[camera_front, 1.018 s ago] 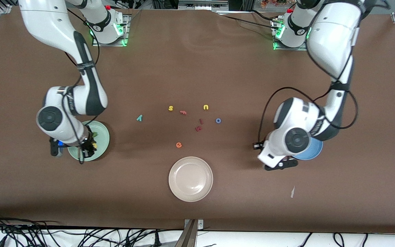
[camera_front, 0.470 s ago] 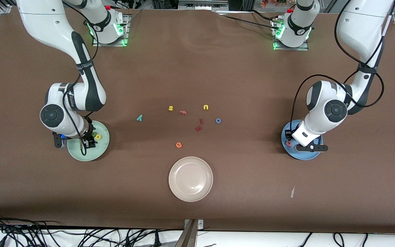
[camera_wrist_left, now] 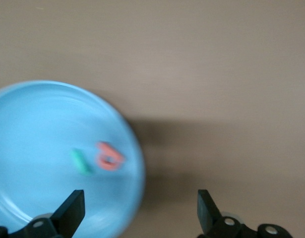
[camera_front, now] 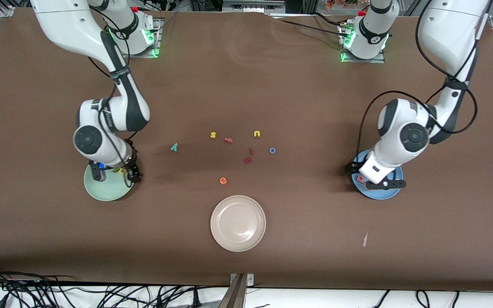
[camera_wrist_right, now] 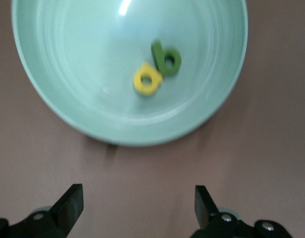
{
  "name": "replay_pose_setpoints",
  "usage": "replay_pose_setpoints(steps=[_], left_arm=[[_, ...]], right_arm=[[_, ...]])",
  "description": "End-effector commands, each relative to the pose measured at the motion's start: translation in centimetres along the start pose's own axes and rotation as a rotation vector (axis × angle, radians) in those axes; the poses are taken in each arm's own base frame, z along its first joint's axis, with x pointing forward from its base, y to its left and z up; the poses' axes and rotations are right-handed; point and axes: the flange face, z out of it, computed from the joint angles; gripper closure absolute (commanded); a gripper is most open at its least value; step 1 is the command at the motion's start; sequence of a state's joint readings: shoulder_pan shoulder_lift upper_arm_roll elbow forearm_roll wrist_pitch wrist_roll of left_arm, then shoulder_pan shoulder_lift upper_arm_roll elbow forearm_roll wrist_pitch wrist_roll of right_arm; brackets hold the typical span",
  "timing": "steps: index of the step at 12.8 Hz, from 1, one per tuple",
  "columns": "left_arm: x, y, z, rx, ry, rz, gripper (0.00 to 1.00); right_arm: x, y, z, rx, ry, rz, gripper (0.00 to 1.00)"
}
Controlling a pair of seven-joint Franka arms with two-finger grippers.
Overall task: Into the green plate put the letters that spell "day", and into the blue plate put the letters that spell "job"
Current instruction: 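Drop the a on the green plate while the left gripper drops teal letter on blue, then grasp the teal y with the right gripper while the left gripper grasps blue o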
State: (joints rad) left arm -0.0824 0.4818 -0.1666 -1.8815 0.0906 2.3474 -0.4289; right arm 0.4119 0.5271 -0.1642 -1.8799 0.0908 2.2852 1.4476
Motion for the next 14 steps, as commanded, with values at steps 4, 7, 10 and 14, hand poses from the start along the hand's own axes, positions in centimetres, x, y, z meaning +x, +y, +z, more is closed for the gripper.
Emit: replay_pose_setpoints(steps=[4, 7, 10, 14], left_arm=[[-6.8, 16.0, 1.7, -0.004, -0.029, -0.161, 0.00], [-8.9, 21.7, 3.1, -0.016, -0.026, -0.222, 0.00], [-9.2, 26.0, 5.4, -0.036, -0.027, -0.254, 0.01], [-10.0, 26.5, 7.4, -0.012, -0.039, -0.245, 0.10]], right_arm=[[-6.0, 1.5, 1.3, -0.018, -0.083, -0.009, 0.01], [-7.6, 2.9, 3.4, 0.002, -0.083, -0.027, 0.01], [-8.9, 4.2, 4.9, -0.013, -0.083, -0.028, 0.01], [-9.5, 4.1, 4.9, 0.005, -0.086, -0.015, 0.01]])
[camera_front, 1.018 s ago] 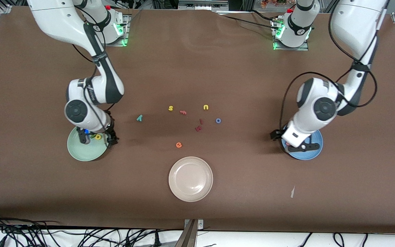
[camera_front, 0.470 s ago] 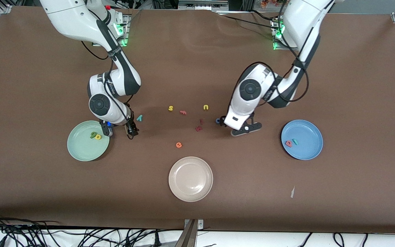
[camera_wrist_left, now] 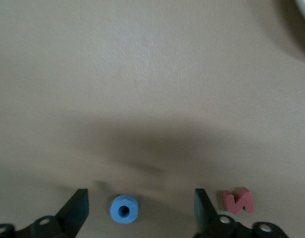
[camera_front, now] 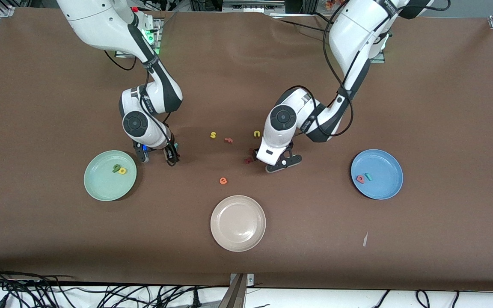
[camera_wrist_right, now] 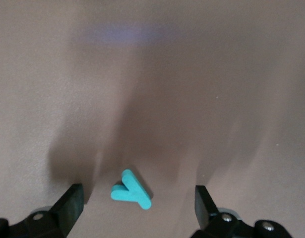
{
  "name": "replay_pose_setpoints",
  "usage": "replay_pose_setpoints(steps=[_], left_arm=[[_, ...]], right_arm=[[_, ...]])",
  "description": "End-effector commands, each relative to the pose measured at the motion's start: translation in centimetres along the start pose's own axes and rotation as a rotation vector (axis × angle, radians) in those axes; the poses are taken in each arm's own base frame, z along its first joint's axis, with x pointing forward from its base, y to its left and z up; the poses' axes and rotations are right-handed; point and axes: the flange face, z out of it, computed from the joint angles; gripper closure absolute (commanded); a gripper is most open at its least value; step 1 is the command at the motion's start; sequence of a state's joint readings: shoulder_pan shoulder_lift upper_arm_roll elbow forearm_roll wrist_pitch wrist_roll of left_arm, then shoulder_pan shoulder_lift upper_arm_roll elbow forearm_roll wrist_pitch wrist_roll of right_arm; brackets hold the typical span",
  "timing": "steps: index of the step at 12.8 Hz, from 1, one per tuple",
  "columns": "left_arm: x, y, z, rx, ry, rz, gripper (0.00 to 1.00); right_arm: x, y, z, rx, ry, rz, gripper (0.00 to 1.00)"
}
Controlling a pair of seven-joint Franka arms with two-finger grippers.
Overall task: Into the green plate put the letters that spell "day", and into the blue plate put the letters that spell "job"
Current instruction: 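Grasp the teal y with the right gripper while the left gripper grasps blue o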
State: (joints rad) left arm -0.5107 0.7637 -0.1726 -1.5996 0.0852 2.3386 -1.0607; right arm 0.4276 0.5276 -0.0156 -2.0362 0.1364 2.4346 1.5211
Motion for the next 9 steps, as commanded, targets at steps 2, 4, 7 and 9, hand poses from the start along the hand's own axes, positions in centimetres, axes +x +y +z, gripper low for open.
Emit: replay_pose_setpoints(steps=[2, 4, 7, 9], left_arm=[[0.1, 0.1, 0.5, 0.017, -0.004, -0.009, 0.17], [-0.2, -0.6, 1.1, 0.036, -0.014, 0.002, 0.25], [-0.9, -0.8, 1.5, 0.062, -0.030, 0.011, 0.37], [-1.5, -0.9, 1.2, 0.095, -0.047, 0.022, 0.41]], right_arm=[[-0.3, 0.5, -0.5, 0.023, -0.008, 0.017, 0.02], [-0.2, 0.4, 0.1, 0.031, -0.006, 0.019, 0.09], [-0.2, 0.4, 0.2, 0.037, -0.006, 0.019, 0.49], [-0.3, 0.5, 0.4, 0.035, -0.006, 0.018, 0.76]])
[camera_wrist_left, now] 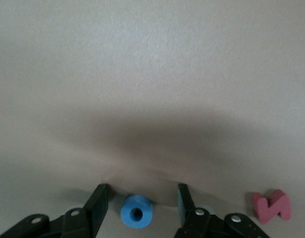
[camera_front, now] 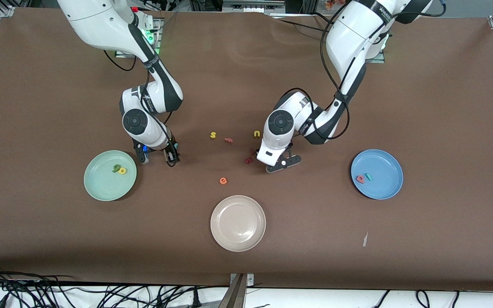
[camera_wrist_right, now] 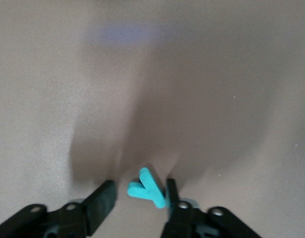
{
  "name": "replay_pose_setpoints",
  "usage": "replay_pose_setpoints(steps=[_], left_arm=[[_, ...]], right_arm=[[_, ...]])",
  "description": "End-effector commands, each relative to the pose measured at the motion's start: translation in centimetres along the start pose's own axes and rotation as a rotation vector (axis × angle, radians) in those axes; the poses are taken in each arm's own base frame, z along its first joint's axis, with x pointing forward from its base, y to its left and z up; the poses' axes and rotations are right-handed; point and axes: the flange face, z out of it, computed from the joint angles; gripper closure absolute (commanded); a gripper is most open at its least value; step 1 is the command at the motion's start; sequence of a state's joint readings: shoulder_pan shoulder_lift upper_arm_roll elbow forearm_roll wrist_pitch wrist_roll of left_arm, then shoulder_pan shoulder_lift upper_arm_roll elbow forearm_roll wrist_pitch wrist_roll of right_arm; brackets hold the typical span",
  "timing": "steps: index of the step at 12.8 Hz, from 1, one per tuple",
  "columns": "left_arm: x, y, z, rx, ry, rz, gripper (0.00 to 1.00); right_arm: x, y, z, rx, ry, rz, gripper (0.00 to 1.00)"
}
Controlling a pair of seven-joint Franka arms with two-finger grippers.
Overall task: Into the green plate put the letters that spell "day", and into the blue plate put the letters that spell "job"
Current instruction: 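Grasp the teal y with the right gripper while the left gripper grasps blue o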
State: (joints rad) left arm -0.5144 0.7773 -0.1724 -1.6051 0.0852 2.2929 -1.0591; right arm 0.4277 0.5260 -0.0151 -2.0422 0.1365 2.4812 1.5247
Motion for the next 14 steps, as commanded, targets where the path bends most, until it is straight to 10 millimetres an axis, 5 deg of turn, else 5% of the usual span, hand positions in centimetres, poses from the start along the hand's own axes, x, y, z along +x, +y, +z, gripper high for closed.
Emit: replay_pose_setpoints(steps=[1, 2, 5, 7, 10, 14], left_arm=[[-0.9, -0.3, -0.5, 0.043, -0.012, 0.016, 0.41], [-1.1, -0.2, -0.5, 0.044, -0.013, 0.019, 0.42], [-1.1, -0.1, -0.5, 0.042, -0.013, 0.020, 0.50], [-1.2, -0.1, -0.3, 0.044, -0.014, 0.020, 0.59], [-1.1, -0.2, -0.1, 0.045, -0.015, 0.017, 0.73], [-0.3, -0.4, -0.7, 0.038, -0.010, 0.006, 0.94]], right_arm=[[-0.3, 0.8, 0.6, -0.005, -0.008, 0.016, 0.90], [-0.4, 0.7, 0.6, -0.002, -0.007, 0.021, 0.98], [-0.5, 0.6, -0.2, 0.007, -0.008, 0.032, 1.00], [-0.3, 0.2, -2.7, 0.039, -0.010, 0.032, 1.00], [2.5, -1.2, -6.1, 0.069, 0.009, 0.065, 1.00], [9.4, -1.9, -9.1, 0.076, 0.128, 0.067, 1.00]])
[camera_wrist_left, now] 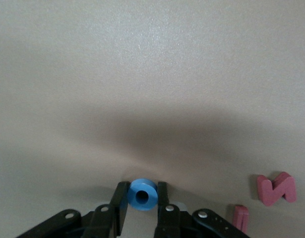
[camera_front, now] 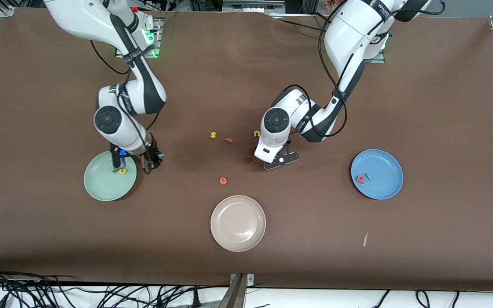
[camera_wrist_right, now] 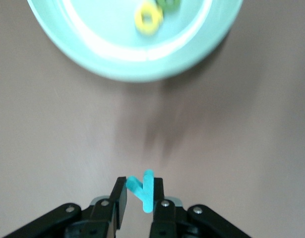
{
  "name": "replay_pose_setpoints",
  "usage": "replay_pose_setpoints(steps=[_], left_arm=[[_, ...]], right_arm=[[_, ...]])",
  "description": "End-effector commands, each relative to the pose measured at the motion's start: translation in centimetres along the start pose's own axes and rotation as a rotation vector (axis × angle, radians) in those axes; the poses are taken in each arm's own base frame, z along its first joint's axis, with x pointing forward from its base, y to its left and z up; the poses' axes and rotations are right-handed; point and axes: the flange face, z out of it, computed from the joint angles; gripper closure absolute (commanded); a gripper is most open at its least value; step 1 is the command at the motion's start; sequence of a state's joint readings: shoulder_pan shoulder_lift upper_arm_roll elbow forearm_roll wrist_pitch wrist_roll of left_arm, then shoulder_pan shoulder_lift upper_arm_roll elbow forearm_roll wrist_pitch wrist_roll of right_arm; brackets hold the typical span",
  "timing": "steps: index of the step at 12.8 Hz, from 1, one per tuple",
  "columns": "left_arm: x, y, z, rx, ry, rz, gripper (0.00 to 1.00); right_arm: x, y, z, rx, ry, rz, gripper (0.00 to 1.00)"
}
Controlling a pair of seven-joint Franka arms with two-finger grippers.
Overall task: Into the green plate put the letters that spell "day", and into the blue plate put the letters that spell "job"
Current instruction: 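Drop the y on the green plate while the left gripper drops o on blue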
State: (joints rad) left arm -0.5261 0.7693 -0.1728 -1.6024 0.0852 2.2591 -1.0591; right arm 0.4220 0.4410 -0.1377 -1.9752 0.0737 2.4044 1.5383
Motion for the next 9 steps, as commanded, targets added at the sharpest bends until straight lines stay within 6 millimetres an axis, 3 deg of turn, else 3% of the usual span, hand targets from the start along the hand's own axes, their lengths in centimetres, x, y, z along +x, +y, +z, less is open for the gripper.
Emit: replay_pose_setpoints(steps=[1, 3, 5, 6, 7, 8, 9], left_arm=[[1.4, -1.1, -1.4, 0.015, -0.001, -0.009, 0.96], [5.1, -4.7, -5.9, 0.051, -0.039, 0.072, 0.99], [9.1, -9.6, -8.1, 0.083, -0.088, 0.213, 0.98], [11.3, -12.5, -8.6, 0.098, -0.114, 0.276, 0.98], [13.6, -15.5, -8.6, 0.100, -0.142, 0.336, 0.98], [15.5, -18.3, -8.4, 0.095, -0.165, 0.399, 0.98], [17.2, -20.8, -8.3, 0.094, -0.179, 0.453, 0.98]], right_arm=[[5.0, -0.1, -1.1, -0.005, 0.080, -0.012, 1.00], [9.9, 0.4, -1.5, -0.010, 0.112, -0.025, 1.00], [13.3, 1.1, -1.5, -0.021, 0.119, -0.060, 1.00], [14.6, 1.3, -1.2, -0.020, 0.121, -0.055, 0.85], [15.4, 1.2, -1.4, -0.001, 0.124, -0.063, 0.34], [16.7, 1.2, -2.0, 0.021, 0.128, -0.067, 0.13], [17.4, 1.1, -2.8, 0.033, 0.133, -0.082, 0.00]])
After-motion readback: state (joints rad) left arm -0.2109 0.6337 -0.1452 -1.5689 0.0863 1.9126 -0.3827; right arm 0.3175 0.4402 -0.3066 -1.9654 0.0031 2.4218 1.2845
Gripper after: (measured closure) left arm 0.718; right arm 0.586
